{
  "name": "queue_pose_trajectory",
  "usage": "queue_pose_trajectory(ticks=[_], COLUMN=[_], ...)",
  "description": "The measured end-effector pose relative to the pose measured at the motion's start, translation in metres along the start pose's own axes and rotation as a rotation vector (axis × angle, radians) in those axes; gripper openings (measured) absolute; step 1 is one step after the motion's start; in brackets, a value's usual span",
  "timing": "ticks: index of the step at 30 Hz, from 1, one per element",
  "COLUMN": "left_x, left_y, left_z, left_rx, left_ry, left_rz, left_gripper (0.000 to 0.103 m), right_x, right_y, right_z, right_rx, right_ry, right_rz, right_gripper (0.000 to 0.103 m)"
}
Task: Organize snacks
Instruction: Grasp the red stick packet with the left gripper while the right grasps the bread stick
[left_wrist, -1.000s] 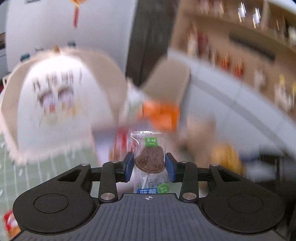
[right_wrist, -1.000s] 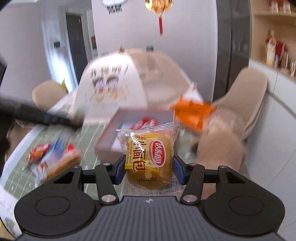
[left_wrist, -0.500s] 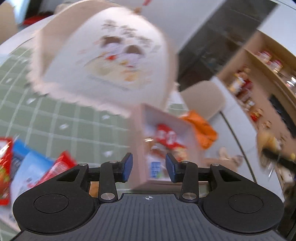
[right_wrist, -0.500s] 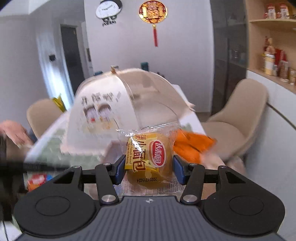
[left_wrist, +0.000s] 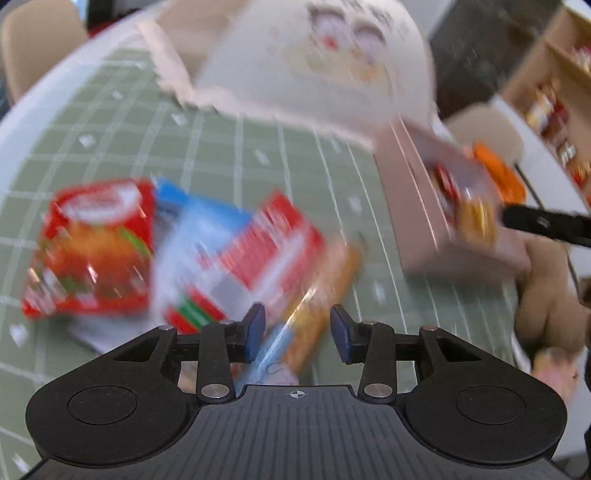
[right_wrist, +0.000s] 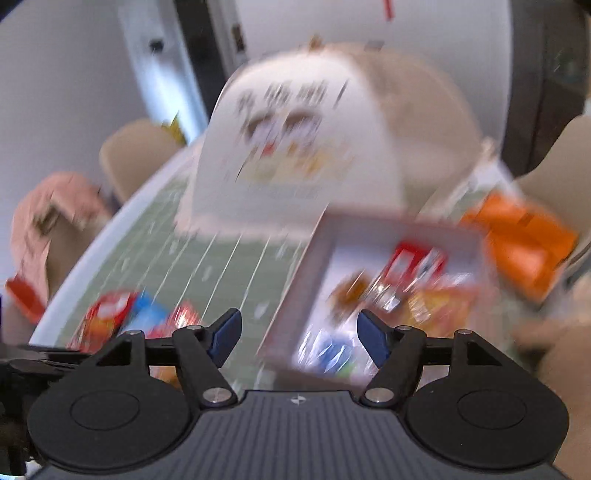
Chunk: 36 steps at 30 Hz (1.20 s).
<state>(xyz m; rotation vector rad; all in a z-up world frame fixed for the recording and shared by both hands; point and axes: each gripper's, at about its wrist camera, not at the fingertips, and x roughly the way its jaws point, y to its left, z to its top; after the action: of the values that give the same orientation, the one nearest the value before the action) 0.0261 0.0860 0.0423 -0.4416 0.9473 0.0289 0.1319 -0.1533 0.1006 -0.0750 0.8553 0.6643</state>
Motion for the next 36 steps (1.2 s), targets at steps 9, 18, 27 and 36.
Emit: queue_pose_trajectory(ticks=[9,18,27,36], left_x=[-0.012,-0.015,0.012,0.004], left_y=[-0.024,0.038,0.007,-0.017], left_z=[-0.041,0.004,-0.012,-0.049], left_rx=[0.056,-0.081,0.145,0.189], left_ry=[0.079,-0.193,-0.075,0.031], left_rz=[-0.231,0.103,0.113,-0.001], left_gripper=[0.043,0.043,0.035,0.031], right_x=[0.025,0.022,0.015,-0.006], right_y=[0.021,0.039,0.064,0.026], right_z=[-0.054,-0.088,-0.118,-0.115], right_rx=[0.002,0.011,-0.046,0.011], right_ry=[0.127,0.162,0.178,0.119], right_rz=[0.045,0.089,0.164,0.046], right_gripper=[0.070,0.070,0.045,0.040])
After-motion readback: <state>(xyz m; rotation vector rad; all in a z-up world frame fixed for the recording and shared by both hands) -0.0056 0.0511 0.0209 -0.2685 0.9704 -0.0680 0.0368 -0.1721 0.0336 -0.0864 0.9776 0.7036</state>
